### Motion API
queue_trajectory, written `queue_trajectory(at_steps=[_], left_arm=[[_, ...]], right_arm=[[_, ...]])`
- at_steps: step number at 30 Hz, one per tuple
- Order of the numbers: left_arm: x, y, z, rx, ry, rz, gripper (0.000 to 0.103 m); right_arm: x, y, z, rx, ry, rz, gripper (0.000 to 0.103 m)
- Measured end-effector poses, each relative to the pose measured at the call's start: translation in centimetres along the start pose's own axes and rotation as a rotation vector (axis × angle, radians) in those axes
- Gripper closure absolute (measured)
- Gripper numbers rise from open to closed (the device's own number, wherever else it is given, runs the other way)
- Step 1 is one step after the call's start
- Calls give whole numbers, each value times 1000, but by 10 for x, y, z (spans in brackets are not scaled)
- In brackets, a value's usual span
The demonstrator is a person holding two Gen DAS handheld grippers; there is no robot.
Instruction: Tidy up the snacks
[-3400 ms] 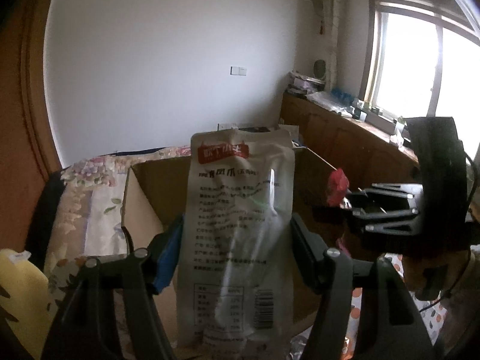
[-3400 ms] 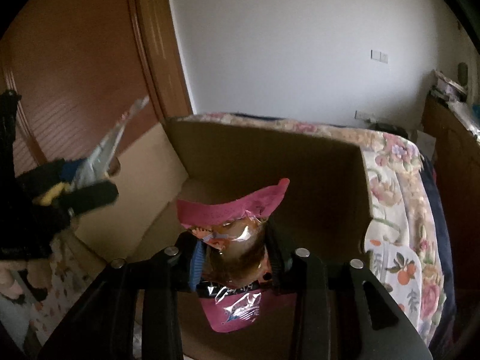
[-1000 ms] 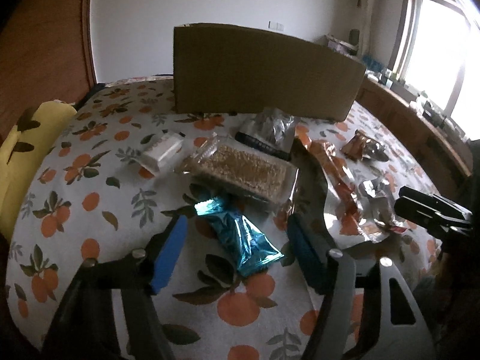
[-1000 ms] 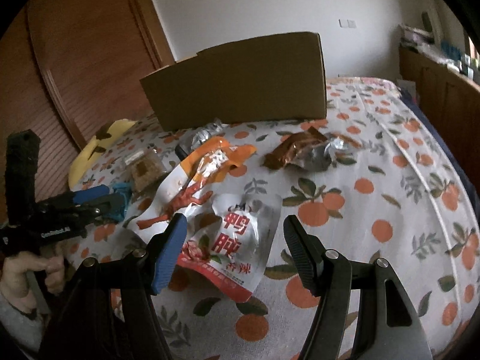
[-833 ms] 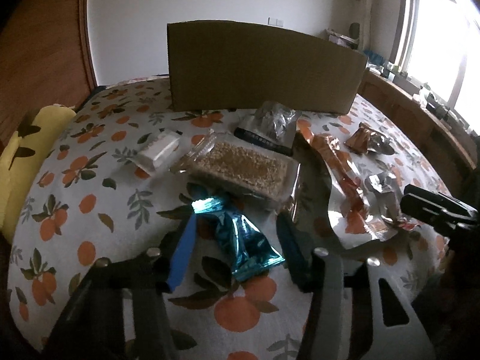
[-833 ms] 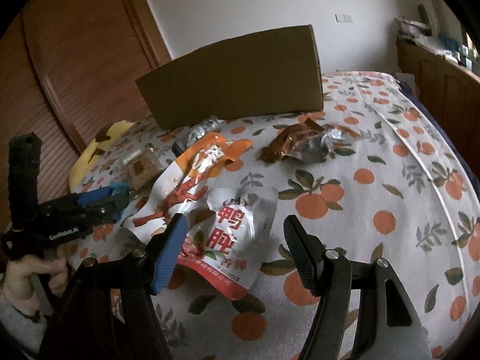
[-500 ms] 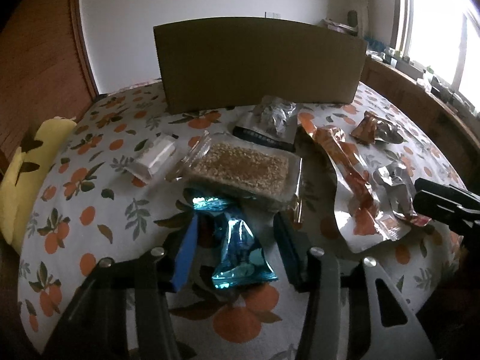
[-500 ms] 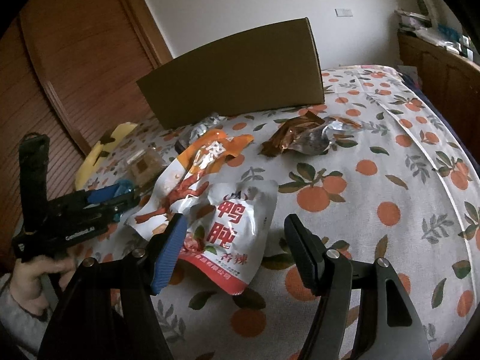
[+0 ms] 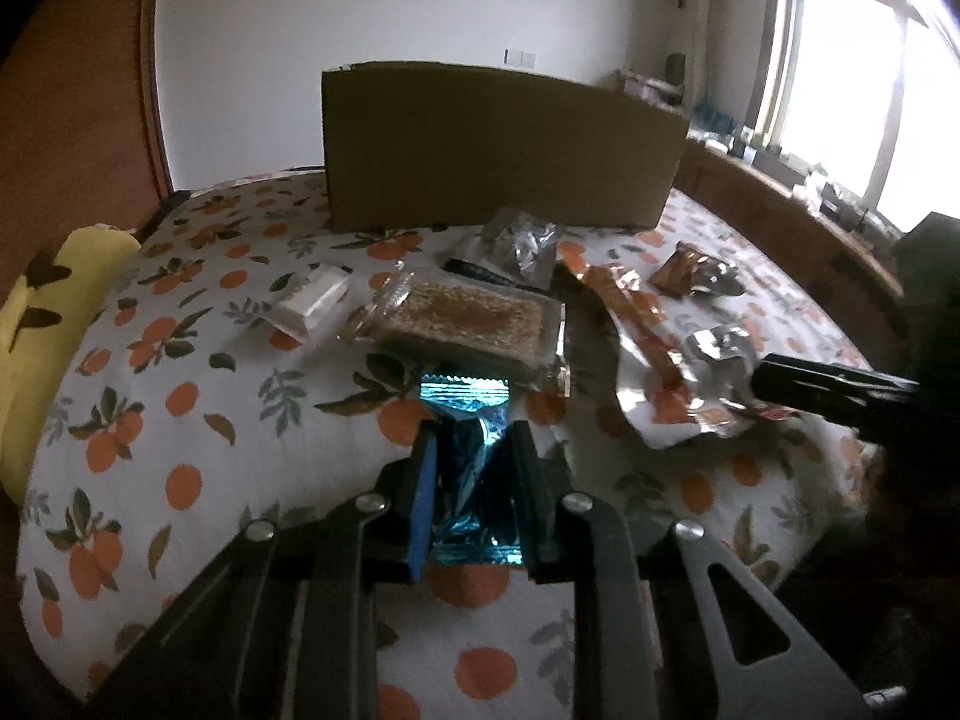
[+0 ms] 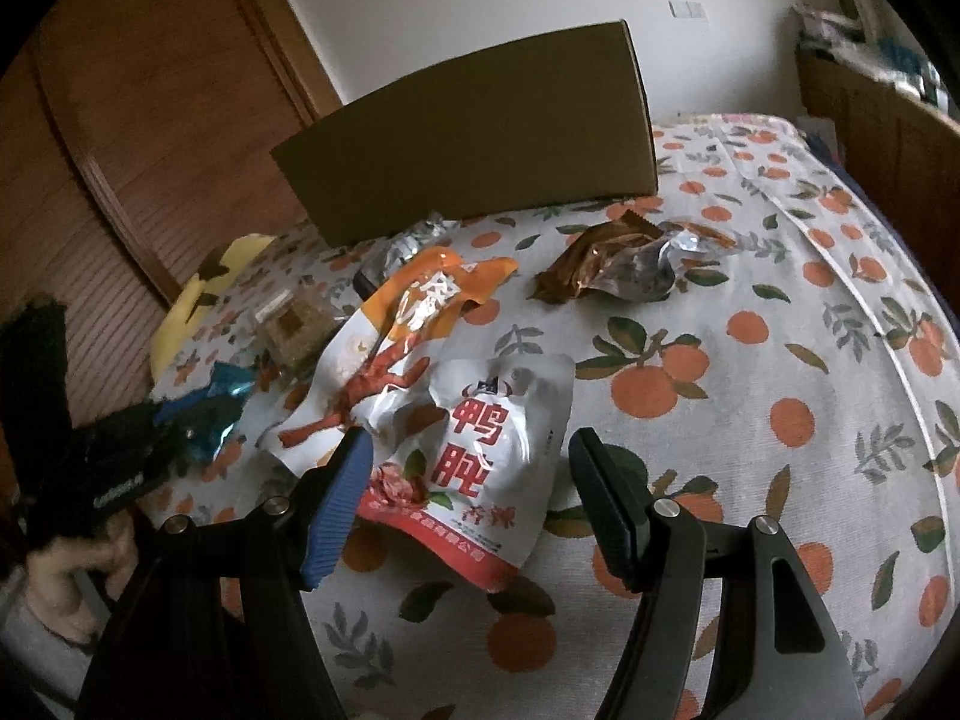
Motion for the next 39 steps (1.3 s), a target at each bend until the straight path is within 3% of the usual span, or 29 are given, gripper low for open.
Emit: queue_trajectory(at_steps=[5, 12, 20, 23, 27, 39], left_arm=[[2, -13, 5, 31, -18, 45, 83], [-5, -36, 22, 60, 10, 96, 83], [-17, -55, 32, 59, 35, 133, 83], [-22, -60, 36, 54, 47, 143, 83], [-27, -66, 39, 50, 55, 157, 83], [-27, -73, 47, 51, 58, 168, 83]], right_arm=[[-8, 9, -5, 56, -15, -39, 38], [-3, 16, -19, 235, -177, -47, 45], [-3, 19, -20, 277, -222, -60, 44], [-4, 17, -17, 255, -195, -59, 51], [-8, 10, 4, 119, -39, -76, 67], [-8, 0, 11, 70, 5, -45, 74]])
Point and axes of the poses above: each gripper's, at about its wrist camera, not at the fingertips, and y roughly the way its jaws point, z to its right, x to its underside, the point moved 6 cm from there along y, roughly the way its jaws point, and after that the axes turned 8 degrees about x, right-handed, at the moved point
